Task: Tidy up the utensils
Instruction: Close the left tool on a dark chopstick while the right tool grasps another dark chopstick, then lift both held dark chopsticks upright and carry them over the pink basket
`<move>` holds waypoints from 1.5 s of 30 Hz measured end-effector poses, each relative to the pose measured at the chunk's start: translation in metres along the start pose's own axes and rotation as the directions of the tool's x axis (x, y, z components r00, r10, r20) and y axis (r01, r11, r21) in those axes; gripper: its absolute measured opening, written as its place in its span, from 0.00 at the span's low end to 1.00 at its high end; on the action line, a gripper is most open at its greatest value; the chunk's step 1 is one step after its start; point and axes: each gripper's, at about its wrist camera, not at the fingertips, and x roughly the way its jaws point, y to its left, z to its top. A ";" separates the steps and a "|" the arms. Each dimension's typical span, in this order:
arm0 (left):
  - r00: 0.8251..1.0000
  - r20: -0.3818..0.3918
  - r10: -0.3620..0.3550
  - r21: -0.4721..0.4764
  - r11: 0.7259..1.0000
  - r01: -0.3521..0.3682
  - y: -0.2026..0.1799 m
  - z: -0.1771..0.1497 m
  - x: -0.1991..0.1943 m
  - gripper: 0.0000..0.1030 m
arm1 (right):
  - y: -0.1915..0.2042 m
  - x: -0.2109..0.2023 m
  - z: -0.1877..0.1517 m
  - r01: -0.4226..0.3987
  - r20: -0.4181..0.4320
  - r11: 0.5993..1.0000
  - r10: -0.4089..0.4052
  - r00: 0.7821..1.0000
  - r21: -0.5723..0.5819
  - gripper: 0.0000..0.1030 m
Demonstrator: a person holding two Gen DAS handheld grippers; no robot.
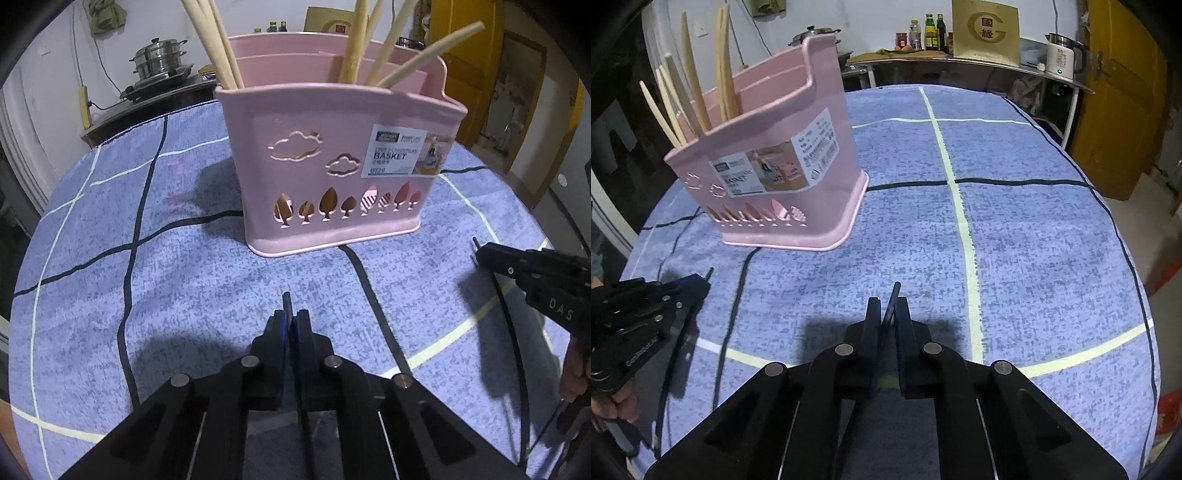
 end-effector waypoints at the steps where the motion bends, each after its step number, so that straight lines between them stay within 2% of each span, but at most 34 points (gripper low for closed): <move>1: 1.000 0.006 -0.006 -0.004 1.000 0.006 0.001 0.001 -0.003 0.05 | 0.001 -0.001 0.000 -0.003 0.004 1.000 0.003 1.000 -0.002 0.07; 7: 0.998 0.059 -0.030 -0.015 0.999 0.030 0.004 0.007 -0.033 0.04 | 0.007 -0.026 0.006 -0.034 0.055 0.999 0.035 0.998 -0.017 0.06; 12: 0.991 0.129 -0.038 -0.011 0.999 0.040 0.006 0.017 -0.073 0.04 | 0.017 -0.061 0.018 -0.059 0.129 0.998 0.062 0.990 -0.032 0.05; 26: 0.946 0.317 -0.066 0.027 0.998 0.060 -0.001 0.040 -0.182 0.04 | 0.042 -0.150 0.037 -0.090 0.319 0.990 0.121 0.940 -0.109 0.04; 32: 0.935 0.346 -0.073 0.028 0.997 0.067 -0.001 0.039 -0.204 0.04 | 0.048 -0.168 0.039 -0.093 0.361 0.987 0.134 0.923 -0.128 0.04; 45: 0.932 0.351 -0.090 0.036 0.996 0.083 -0.002 0.036 -0.219 0.04 | 0.059 -0.183 0.038 -0.107 0.380 0.980 0.165 0.910 -0.169 0.04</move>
